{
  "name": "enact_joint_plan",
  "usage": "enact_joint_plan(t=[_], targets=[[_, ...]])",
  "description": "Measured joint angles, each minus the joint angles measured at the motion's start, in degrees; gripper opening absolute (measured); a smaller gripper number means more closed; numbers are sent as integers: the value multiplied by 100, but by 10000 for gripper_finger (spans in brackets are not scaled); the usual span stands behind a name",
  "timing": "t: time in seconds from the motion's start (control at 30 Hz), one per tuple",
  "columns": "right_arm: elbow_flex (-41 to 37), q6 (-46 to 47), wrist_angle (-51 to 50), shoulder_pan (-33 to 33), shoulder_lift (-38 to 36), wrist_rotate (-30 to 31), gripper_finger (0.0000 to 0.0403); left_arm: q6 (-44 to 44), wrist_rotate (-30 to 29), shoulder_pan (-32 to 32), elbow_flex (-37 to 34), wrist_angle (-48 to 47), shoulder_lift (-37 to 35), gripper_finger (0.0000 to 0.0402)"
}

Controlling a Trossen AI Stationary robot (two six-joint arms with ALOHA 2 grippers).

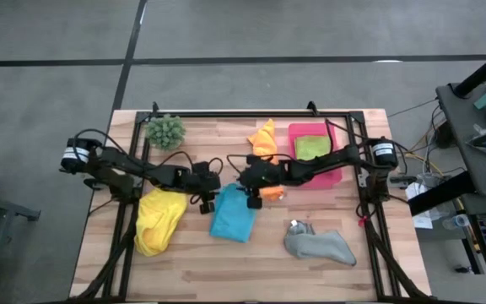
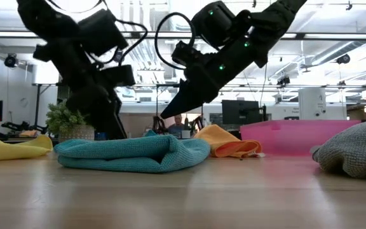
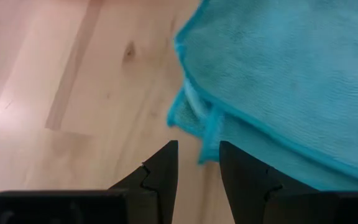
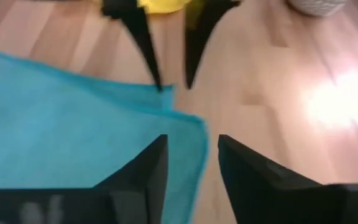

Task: Fold microfiber towels
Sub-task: Fold the blue microfiber cloth

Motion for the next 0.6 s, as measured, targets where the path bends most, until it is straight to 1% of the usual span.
enact_joint_plan(t=[0.13,0.27,0.47,0.6], targets=[[-20,-5,195,-164,4,-2,168,-4,151,152,-234,525,0,102],[-39,-3,376,-221,8,-18,182,-22,538,191,-312,662,0,102],[-50,-51,585,-222,13,-68,182,-61,963,189,-317,692,0,102],[-89,55,771,-221,49,-153,177,-59,1010,189,-317,709,0,98]])
